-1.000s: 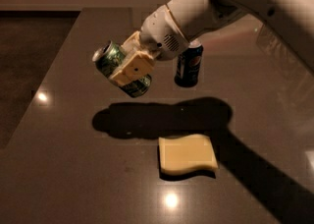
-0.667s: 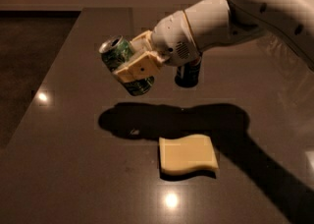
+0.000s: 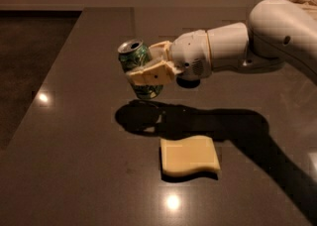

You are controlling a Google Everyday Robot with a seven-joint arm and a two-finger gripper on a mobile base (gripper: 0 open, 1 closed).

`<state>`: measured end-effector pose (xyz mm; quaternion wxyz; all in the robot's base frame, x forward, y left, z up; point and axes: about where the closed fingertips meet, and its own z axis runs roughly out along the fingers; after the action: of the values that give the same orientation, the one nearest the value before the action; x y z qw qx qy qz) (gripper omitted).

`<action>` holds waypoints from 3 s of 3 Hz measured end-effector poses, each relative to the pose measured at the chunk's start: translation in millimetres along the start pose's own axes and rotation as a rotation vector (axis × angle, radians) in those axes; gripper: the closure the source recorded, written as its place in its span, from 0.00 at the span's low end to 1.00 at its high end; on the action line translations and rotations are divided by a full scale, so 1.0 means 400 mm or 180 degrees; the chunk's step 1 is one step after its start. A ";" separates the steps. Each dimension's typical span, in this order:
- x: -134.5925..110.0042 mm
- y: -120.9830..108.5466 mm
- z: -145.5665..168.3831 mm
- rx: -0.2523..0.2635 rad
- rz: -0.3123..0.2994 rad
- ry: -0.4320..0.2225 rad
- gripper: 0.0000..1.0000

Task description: Place green can upright

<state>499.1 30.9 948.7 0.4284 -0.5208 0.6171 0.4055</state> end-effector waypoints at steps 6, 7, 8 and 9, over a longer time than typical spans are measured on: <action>0.147 -0.019 -0.040 0.0101 -0.0114 -0.0879 0.59; 0.142 -0.016 -0.035 0.0090 -0.0119 -0.0875 0.36; 0.139 -0.013 -0.030 0.0077 -0.0124 -0.0874 0.13; 0.136 -0.011 -0.026 0.0064 -0.0129 -0.0873 0.00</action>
Offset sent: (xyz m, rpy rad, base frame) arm -0.0018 -0.0385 -0.0303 0.2596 -0.0795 -0.1075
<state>497.2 4.5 899.7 0.5220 -0.4685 0.5462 0.4579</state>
